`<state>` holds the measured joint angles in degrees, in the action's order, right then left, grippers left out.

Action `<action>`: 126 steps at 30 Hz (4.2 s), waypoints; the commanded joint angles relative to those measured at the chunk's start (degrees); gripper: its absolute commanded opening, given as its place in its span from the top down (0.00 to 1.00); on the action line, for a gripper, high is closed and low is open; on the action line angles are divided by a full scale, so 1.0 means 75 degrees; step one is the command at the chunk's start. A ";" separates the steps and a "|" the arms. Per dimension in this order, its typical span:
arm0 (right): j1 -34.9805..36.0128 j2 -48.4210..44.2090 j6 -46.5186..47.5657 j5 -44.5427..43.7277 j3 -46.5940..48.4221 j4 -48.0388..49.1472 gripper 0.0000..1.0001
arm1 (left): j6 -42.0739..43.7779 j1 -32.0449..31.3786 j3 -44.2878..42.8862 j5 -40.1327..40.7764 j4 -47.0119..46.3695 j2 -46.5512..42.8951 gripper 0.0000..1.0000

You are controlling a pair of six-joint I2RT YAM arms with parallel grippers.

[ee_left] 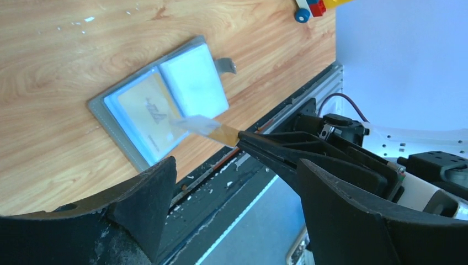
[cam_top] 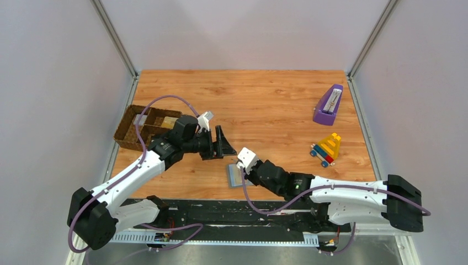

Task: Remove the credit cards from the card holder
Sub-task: Remove the credit card from the card holder, then place the credit card in the storage box.

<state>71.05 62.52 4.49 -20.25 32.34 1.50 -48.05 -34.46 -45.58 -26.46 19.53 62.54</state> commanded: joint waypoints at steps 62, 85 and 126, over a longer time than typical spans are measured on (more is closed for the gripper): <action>-0.0344 -0.3020 -0.1979 0.0663 -0.1048 -0.0752 0.09 | 0.1406 0.0096 0.0554 -0.1715 -0.1830 0.0074 1.00; -0.0367 -0.1734 -0.2204 0.1615 -0.0223 -0.0715 0.09 | 0.5192 0.7015 -0.3029 -0.3087 0.2053 0.1870 1.00; -0.0610 -0.1171 -0.1905 0.1406 -0.0013 -0.0554 0.07 | 0.7231 0.7062 -0.6008 -0.2657 0.3411 0.6897 0.97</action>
<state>66.92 53.39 -10.17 -8.49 29.41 -5.28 6.22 19.27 -87.29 -46.15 45.39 112.90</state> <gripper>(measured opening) 0.924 0.030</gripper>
